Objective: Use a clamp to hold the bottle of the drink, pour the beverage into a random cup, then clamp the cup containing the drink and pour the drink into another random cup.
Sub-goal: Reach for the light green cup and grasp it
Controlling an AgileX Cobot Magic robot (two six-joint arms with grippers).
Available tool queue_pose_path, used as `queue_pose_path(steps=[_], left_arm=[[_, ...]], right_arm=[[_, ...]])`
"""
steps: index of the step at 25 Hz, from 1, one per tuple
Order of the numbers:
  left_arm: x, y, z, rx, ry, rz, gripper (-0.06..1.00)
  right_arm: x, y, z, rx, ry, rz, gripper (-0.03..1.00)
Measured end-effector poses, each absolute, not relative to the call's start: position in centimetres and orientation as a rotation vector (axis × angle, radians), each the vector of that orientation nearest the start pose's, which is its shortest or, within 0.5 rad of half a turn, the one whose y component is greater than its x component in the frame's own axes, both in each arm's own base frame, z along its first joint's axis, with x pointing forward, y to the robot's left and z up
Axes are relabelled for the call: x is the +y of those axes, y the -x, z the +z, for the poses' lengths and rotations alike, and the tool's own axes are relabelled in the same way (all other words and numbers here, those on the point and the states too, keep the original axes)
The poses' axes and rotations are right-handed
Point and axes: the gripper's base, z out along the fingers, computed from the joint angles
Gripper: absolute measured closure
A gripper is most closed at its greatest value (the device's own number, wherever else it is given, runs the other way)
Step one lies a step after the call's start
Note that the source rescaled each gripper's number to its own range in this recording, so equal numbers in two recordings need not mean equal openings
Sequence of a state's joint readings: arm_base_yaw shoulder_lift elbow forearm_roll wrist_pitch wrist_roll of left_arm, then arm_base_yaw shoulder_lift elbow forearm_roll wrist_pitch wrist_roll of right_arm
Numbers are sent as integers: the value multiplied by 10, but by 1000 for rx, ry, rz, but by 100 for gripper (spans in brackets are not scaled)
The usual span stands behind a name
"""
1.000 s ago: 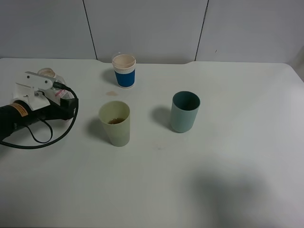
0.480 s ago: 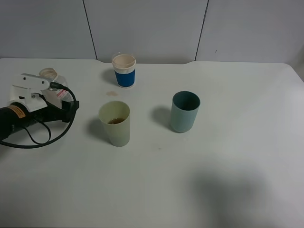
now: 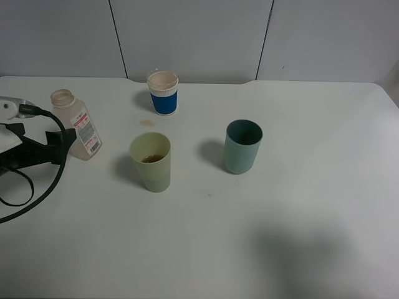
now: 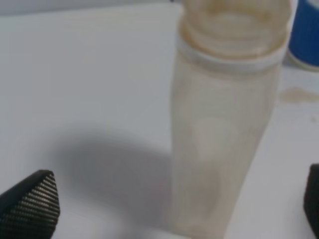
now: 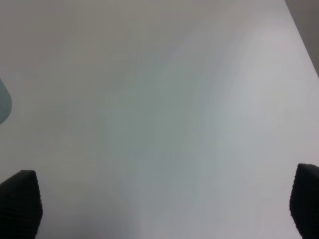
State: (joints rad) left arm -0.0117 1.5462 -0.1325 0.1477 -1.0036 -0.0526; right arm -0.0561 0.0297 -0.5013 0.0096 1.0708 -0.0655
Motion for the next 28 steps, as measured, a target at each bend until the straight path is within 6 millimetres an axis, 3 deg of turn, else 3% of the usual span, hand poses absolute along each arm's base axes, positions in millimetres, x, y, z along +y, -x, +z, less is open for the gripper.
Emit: queue_pose_path(steps=[7, 12, 17, 20, 22, 28], left_arm=[[-11, -182, 162, 1885, -53, -111, -5], [-7, -168, 189, 1799, 53, -141, -5], [-4, -155, 243, 1705, 66, -118, -5], [-3, -150, 262, 1698, 71, -108, -6], [-2, -142, 289, 1690, 62, -81, -6], [0, -121, 324, 1718, 29, -22, -6]], right_arm=[[1, 1, 277, 2083, 10, -62, -3], [1, 1, 277, 2083, 10, -62, -3], [1, 1, 277, 2083, 10, -62, -3], [1, 1, 277, 2083, 10, -62, -3], [1, 1, 277, 2083, 10, -62, -3], [1, 1, 277, 2083, 10, -62, -3]])
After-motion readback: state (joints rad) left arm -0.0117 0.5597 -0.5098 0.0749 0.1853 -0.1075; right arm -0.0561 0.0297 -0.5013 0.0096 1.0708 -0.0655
